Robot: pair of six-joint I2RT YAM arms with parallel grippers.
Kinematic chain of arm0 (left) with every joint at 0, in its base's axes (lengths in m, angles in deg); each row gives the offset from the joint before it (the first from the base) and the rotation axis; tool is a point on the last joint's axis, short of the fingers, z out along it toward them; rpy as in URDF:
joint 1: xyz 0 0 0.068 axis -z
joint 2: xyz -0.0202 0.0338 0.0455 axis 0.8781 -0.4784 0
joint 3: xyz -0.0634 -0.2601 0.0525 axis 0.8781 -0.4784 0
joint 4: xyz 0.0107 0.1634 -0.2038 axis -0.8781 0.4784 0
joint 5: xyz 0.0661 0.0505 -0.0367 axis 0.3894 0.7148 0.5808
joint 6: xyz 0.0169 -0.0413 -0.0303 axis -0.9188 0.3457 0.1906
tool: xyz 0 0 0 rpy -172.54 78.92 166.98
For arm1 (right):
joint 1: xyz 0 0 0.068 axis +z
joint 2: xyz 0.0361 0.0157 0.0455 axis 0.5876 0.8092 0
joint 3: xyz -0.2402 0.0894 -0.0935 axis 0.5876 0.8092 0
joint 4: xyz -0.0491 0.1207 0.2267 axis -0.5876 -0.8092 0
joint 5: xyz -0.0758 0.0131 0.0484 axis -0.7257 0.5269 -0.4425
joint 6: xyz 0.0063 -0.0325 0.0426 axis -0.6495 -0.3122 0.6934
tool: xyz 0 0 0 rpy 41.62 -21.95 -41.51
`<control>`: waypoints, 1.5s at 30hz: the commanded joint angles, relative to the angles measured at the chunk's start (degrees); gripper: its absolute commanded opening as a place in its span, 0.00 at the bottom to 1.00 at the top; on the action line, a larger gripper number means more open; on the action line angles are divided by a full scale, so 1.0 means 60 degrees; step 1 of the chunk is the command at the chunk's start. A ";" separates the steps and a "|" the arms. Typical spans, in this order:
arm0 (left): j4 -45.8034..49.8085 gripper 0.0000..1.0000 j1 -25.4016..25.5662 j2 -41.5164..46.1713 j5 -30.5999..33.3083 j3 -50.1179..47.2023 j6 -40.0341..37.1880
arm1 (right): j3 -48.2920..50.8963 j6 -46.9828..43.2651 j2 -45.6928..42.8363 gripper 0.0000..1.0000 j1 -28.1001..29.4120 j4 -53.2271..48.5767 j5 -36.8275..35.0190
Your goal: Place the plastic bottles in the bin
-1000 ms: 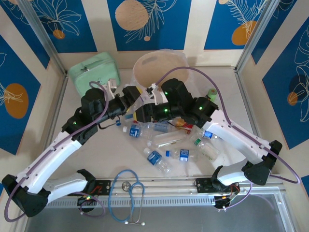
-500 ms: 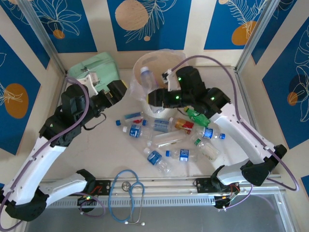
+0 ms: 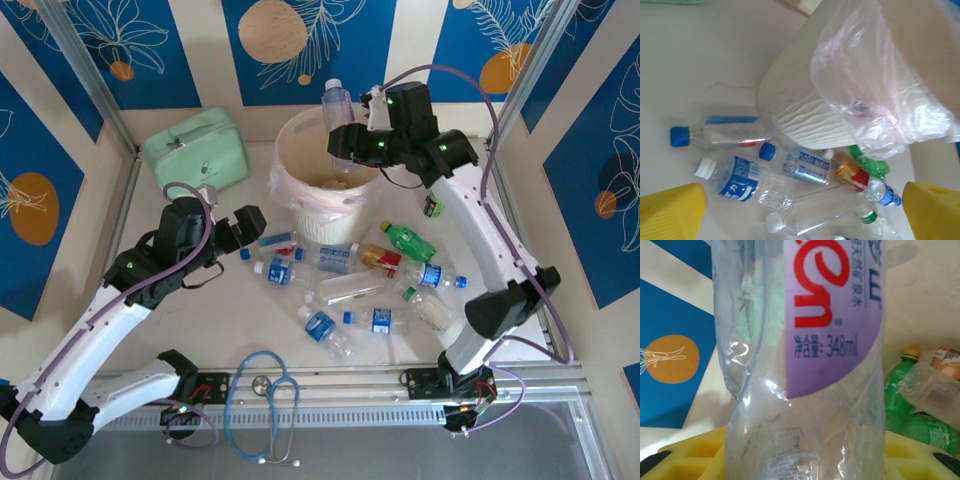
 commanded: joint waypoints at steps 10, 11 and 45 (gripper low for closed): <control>0.0184 1.00 -0.0071 0.0051 0.0398 -0.0385 -0.0430 | -0.1241 -0.1283 0.1583 0.51 0.0270 -0.0682 -0.0343; 0.0183 1.00 -0.0070 0.0051 0.0449 -0.0407 -0.0416 | -0.1263 -0.1345 0.1635 0.55 0.0351 -0.0675 -0.0505; -0.0426 0.95 -0.0070 0.0108 -0.0061 -0.0904 -0.0220 | 0.5072 0.0268 -0.5804 0.85 0.0628 -0.2996 -0.5028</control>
